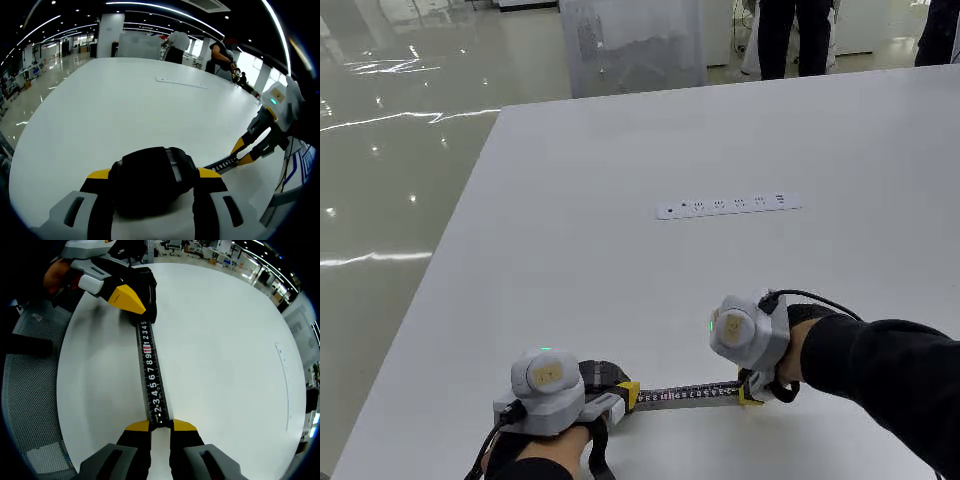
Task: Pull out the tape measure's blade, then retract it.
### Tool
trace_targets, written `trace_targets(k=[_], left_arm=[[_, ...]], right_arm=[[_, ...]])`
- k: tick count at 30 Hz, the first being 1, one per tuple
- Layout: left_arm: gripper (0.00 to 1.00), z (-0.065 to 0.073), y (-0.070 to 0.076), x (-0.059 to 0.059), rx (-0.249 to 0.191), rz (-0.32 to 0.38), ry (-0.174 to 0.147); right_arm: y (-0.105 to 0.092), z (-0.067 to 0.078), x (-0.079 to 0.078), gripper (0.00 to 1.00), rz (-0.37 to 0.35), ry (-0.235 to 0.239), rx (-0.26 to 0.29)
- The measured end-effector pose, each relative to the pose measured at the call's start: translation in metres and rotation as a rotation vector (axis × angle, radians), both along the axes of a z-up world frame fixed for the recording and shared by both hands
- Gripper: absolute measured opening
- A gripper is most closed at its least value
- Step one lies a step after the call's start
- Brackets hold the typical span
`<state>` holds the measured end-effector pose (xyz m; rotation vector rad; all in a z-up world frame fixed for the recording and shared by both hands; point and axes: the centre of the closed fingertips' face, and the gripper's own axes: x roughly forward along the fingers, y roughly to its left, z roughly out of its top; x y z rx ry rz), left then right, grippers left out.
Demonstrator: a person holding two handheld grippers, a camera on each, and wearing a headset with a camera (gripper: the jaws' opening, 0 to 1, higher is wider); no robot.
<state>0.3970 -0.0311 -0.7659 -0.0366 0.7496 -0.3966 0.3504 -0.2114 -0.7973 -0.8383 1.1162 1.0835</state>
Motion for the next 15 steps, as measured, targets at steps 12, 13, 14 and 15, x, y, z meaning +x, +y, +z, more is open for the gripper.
trace_targets(k=[12,13,14,15], left_arm=[[0.59,0.0004,-0.0004,-0.0007,-0.002,0.000,-0.002],[0.59,0.0000,-0.0004,-0.0006,-0.003,0.000,-0.002],[0.59,0.0000,-0.0004,-0.0005,-0.003,0.000,-0.003],[0.59,0.0000,-0.0005,-0.0006,-0.003,0.000,-0.002]], right_arm=[[0.0036,0.0002,0.0007,0.08,0.002,0.000,0.001],[0.0040,0.0002,0.0006,0.08,0.003,-0.001,0.001],[0.0043,0.0002,0.0005,0.08,0.003,-0.001,0.001],[0.0047,0.0003,0.0006,0.08,0.002,0.000,0.002]])
